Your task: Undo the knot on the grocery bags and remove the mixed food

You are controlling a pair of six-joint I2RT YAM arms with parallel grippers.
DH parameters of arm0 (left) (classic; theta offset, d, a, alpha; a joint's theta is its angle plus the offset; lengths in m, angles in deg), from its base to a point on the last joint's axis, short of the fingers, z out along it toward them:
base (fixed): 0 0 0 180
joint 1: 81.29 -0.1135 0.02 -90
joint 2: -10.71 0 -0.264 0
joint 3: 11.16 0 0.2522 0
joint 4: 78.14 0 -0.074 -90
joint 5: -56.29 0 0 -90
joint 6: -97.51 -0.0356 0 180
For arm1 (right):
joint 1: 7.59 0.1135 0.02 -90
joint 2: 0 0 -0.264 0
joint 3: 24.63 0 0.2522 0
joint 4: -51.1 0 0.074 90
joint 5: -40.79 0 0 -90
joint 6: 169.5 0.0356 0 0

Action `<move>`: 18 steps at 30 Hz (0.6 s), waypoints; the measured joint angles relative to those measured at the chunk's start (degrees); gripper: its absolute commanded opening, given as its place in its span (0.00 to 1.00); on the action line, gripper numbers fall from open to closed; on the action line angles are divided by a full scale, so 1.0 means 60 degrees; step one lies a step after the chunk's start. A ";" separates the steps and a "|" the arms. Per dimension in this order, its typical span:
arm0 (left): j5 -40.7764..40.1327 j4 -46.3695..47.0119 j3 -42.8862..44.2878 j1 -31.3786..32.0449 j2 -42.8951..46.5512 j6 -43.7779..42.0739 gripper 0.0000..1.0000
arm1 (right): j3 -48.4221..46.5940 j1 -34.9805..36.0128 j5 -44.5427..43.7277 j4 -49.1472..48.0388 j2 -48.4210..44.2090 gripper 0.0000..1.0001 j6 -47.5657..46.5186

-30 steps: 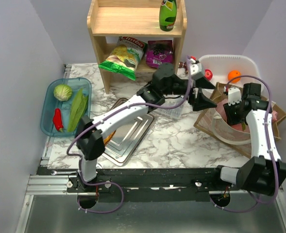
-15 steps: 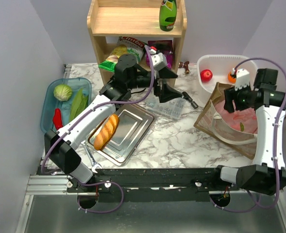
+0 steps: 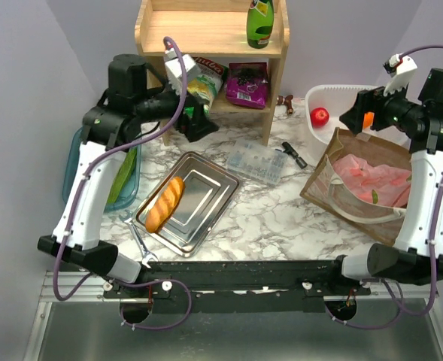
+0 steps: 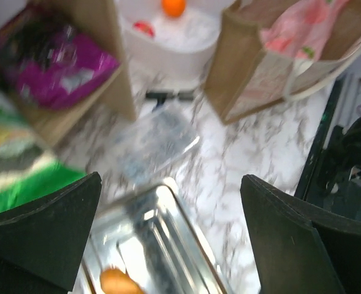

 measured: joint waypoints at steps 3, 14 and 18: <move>-0.0663 -0.1519 -0.0164 -0.0637 0.0612 -0.0532 0.98 | 0.0164 0.0204 0.0801 -0.0761 0.0492 1.00 0.0805; -0.2841 -0.3672 -0.4105 -0.2769 0.3668 -0.1202 0.99 | 0.2860 0.3796 0.1056 -0.2732 0.0142 1.00 0.2331; -0.3304 -0.3741 -0.5129 -0.2940 0.3949 -0.1188 0.98 | 0.4488 0.4164 0.0685 -0.2707 -0.0699 1.00 0.2240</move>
